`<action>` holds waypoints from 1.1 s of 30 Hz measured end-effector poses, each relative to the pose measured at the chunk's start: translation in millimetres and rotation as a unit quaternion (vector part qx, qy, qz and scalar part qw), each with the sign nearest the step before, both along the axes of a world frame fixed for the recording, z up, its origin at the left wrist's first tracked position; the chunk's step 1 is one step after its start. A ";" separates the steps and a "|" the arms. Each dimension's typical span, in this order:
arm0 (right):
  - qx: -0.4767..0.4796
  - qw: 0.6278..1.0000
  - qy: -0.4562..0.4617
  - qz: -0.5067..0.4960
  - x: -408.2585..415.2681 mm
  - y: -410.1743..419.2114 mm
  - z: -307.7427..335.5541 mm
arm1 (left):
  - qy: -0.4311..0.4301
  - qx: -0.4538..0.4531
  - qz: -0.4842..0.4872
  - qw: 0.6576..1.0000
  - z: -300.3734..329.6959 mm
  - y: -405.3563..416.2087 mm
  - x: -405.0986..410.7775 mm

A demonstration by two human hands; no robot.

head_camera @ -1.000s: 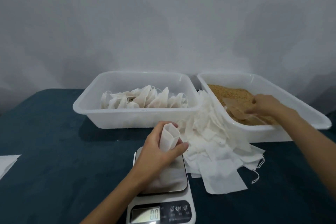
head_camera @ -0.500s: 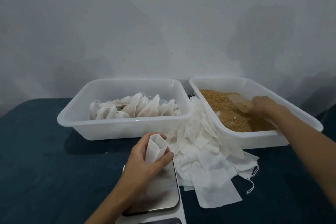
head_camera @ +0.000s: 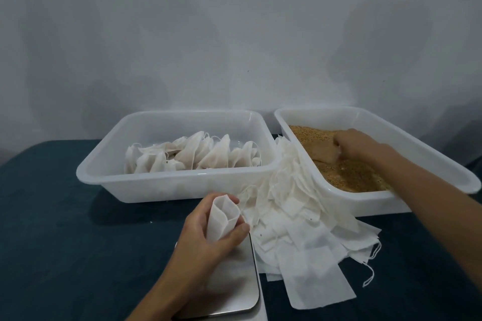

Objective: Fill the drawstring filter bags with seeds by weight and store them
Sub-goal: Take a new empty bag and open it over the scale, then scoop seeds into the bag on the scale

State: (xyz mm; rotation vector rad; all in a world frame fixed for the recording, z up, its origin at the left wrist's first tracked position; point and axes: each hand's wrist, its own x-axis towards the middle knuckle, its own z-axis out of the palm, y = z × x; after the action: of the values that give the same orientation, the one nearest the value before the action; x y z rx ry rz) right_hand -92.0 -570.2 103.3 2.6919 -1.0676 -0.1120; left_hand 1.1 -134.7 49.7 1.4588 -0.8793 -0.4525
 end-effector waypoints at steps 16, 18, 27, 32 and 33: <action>0.129 0.981 -0.141 0.018 -50.0 20.7 1.5 | 0.016 -0.020 -0.007 1.000 8.5 0.7 -5.5; 0.132 0.977 -0.167 0.020 -58.8 29.6 8.2 | 0.019 -0.026 -0.007 0.999 8.8 0.6 -6.6; 0.181 0.944 -0.256 0.101 -81.0 104.3 44.3 | 0.023 -0.051 -0.016 0.998 13.4 4.5 -8.2; 0.211 0.920 -0.246 0.221 -80.1 157.3 55.1 | 0.024 -0.038 -0.014 0.999 11.8 11.1 -10.6; 0.207 0.917 -0.237 0.245 -79.1 167.5 57.6 | 0.026 -0.037 -0.020 0.999 10.6 13.3 -10.8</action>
State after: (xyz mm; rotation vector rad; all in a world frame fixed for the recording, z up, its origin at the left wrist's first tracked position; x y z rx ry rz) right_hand -171.1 -402.7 161.0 3.3912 -0.4572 0.4822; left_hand -9.7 -121.4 60.3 1.3585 -0.8763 -0.4808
